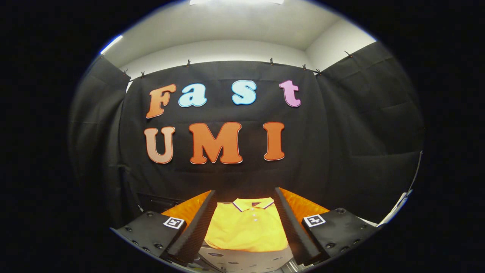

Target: Put the clothes into the washing machine and then close the washing machine lid.

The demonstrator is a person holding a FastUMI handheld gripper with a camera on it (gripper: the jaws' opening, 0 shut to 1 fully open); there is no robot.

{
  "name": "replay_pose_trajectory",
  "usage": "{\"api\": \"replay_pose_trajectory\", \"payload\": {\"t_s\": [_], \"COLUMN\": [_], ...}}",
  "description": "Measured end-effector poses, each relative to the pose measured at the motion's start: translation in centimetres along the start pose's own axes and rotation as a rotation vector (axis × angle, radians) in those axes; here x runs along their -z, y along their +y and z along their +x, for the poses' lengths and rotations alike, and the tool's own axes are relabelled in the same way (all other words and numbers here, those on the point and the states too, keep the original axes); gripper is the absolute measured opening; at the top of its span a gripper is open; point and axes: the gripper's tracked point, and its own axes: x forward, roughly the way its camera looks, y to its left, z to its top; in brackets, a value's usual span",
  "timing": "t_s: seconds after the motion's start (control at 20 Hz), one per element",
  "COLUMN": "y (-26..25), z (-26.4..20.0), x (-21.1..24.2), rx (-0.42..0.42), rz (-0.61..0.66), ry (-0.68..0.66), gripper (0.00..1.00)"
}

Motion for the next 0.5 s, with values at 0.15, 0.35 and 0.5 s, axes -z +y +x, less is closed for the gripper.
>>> {"api": "replay_pose_trajectory", "payload": {"t_s": [0.15, 0.35, 0.5], "y": [0.56, 0.93, 1.15], "z": [-0.01, -0.22, -0.26], "x": [-0.45, -0.51, -0.49], "rx": [-0.008, -0.017, -0.02], "rz": [-0.007, -0.013, -0.009], "ry": [-0.013, -0.016, -0.015], "gripper": [0.98, 0.98, 0.98]}}
